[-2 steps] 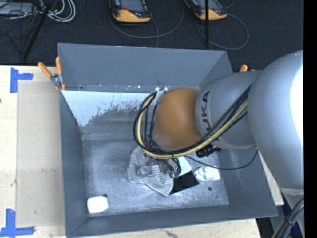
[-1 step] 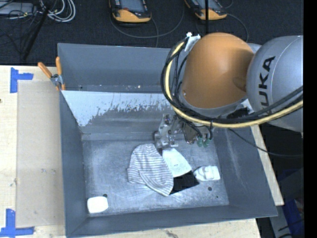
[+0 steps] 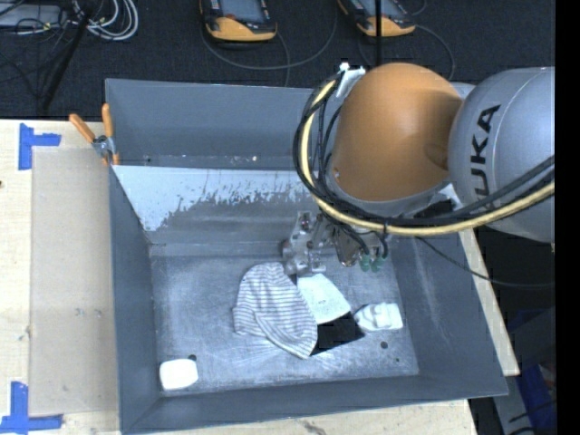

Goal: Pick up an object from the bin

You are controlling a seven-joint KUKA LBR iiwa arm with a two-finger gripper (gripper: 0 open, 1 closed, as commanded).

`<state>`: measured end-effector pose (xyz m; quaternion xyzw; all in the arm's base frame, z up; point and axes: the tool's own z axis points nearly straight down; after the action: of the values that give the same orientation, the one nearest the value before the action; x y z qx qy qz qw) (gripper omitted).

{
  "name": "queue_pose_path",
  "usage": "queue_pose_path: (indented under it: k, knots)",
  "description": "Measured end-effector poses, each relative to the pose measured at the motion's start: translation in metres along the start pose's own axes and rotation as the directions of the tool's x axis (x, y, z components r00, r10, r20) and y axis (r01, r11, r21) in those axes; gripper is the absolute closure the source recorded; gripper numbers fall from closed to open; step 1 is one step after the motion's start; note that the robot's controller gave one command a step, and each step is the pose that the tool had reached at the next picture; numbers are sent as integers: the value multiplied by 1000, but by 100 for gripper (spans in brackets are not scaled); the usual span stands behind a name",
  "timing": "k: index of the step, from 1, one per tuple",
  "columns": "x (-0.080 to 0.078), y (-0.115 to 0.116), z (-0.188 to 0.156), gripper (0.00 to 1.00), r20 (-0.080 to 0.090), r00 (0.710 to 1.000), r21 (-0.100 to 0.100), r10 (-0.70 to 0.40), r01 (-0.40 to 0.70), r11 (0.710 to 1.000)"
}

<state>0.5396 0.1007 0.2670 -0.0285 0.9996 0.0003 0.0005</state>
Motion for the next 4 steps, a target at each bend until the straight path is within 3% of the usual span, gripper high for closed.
queue_pose_path:
  k: [1,2,3,4]
  knots:
    - [-3,-4,72,0,-3,998,0,-66,66,998]
    - [-3,-4,72,0,-2,998,0,-66,66,998]
    - [-58,3,188,100,1,993,0,-119,119,993]
    - [-62,4,188,0,24,993,-2,-115,115,993]
